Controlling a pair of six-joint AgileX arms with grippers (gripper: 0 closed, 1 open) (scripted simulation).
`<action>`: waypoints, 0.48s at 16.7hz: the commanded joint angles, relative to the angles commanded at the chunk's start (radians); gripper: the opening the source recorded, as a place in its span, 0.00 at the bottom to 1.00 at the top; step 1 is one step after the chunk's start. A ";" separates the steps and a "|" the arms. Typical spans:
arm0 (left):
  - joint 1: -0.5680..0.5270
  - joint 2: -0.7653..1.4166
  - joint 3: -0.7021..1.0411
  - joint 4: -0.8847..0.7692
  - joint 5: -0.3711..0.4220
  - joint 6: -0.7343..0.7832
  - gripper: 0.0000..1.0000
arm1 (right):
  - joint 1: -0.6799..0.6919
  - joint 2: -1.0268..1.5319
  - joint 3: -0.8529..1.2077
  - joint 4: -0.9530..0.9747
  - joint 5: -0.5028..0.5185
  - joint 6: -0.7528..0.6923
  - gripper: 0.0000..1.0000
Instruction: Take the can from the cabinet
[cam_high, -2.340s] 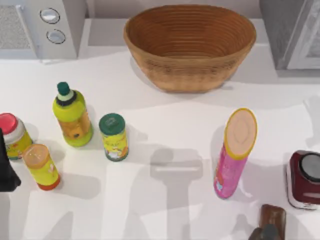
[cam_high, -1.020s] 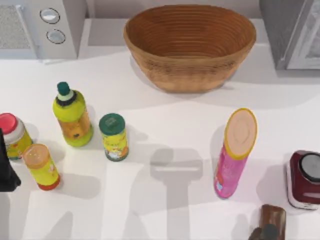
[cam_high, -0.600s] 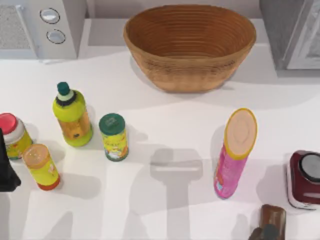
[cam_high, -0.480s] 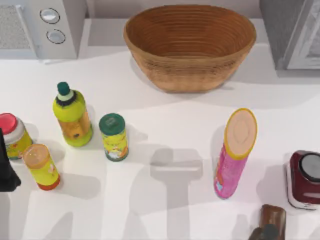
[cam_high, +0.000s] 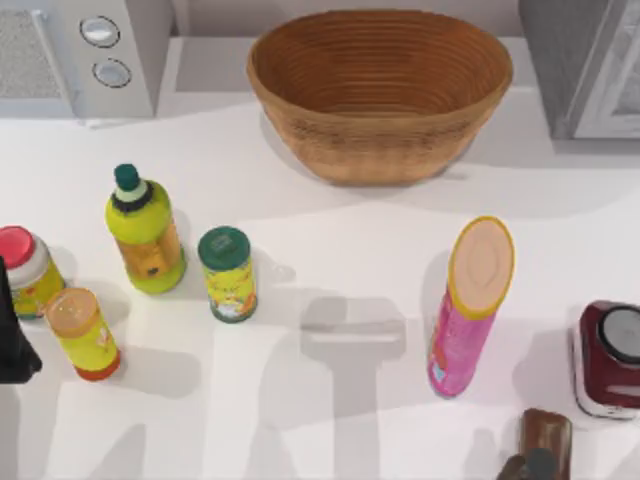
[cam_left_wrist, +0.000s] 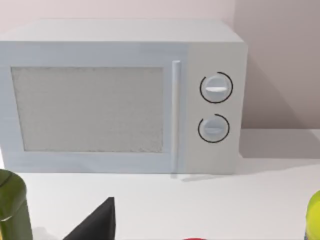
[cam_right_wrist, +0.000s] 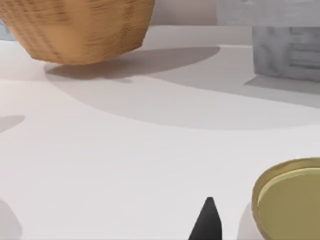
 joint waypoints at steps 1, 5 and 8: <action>0.000 0.000 0.000 0.000 0.000 0.000 1.00 | 0.000 0.000 0.000 0.000 0.000 0.000 0.38; 0.000 0.000 0.000 0.000 0.000 0.000 1.00 | 0.000 0.000 0.000 0.000 0.000 0.000 0.68; 0.000 0.000 0.000 0.000 0.000 0.000 1.00 | 0.000 0.000 0.000 0.000 0.000 0.000 0.90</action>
